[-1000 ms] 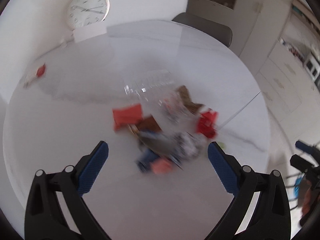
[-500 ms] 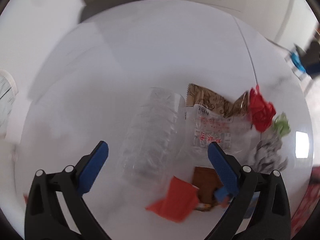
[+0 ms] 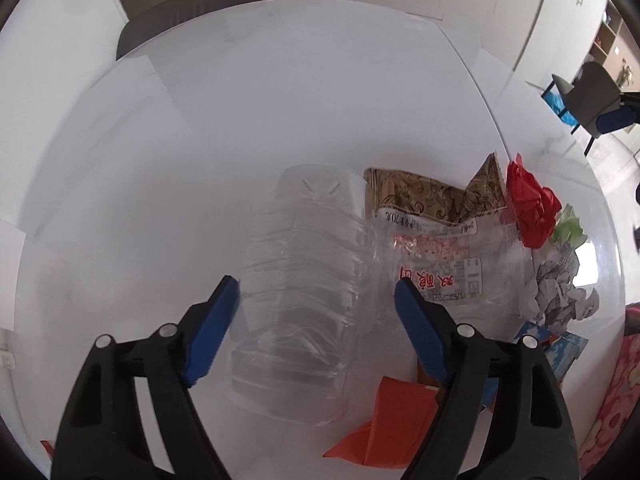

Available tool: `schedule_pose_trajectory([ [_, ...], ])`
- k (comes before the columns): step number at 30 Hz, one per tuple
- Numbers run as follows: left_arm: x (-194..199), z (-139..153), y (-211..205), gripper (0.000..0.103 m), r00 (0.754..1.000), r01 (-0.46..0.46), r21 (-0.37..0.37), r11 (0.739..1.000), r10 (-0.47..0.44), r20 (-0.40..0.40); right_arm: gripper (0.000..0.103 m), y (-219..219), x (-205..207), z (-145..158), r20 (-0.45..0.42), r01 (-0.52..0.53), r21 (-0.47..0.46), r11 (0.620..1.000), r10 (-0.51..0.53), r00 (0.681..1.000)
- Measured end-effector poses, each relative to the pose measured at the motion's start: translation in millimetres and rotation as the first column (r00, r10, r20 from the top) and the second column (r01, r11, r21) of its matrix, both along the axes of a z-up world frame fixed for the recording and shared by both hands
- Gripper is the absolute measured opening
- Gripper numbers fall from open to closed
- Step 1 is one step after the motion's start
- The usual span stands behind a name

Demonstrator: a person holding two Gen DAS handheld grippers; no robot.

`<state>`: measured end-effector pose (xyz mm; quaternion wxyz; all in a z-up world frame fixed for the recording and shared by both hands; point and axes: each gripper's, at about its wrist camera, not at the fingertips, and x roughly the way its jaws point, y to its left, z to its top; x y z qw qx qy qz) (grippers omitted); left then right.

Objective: Collect trash
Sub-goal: 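Move both tools back over the table toward the bottle and wrapper, then grasp the clear plastic bottle with the left tool while the right tool grasps the snack wrapper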

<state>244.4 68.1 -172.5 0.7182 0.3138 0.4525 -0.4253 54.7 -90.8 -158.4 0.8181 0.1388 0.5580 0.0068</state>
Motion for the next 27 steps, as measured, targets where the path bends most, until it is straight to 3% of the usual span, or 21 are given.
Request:
schedule_pose_trajectory([
  [5, 6.7, -2.0, 6.1, 0.077, 0.999, -0.025, -0.004, 1.000, 0.025, -0.027, 0.100, 8.0, 4.6, 2.6, 0.005, -0.008, 0.005, 1.000, 0.008, 1.000],
  [9, 10.9, -1.4, 15.6, 0.084, 1.000, -0.013, -0.003, 1.000, 0.013, -0.022, 0.100, 11.9, 3.4, 2.9, 0.001, -0.019, 0.002, 1.000, 0.019, 1.000],
  [24, 39.1, -13.4, 7.4, 0.084, 0.997, -0.054, 0.000, 0.999, 0.054, -0.051, 0.100, 17.9, 0.1, 3.9, -0.001, -0.028, 0.000, 1.000, 0.028, 1.000],
  [27, 35.5, -18.2, 3.7, 0.079, 0.998, -0.057, 0.006, 0.998, 0.057, -0.037, 0.100, 18.9, 0.8, 3.5, -0.002, -0.030, 0.001, 1.000, 0.030, 1.000],
])
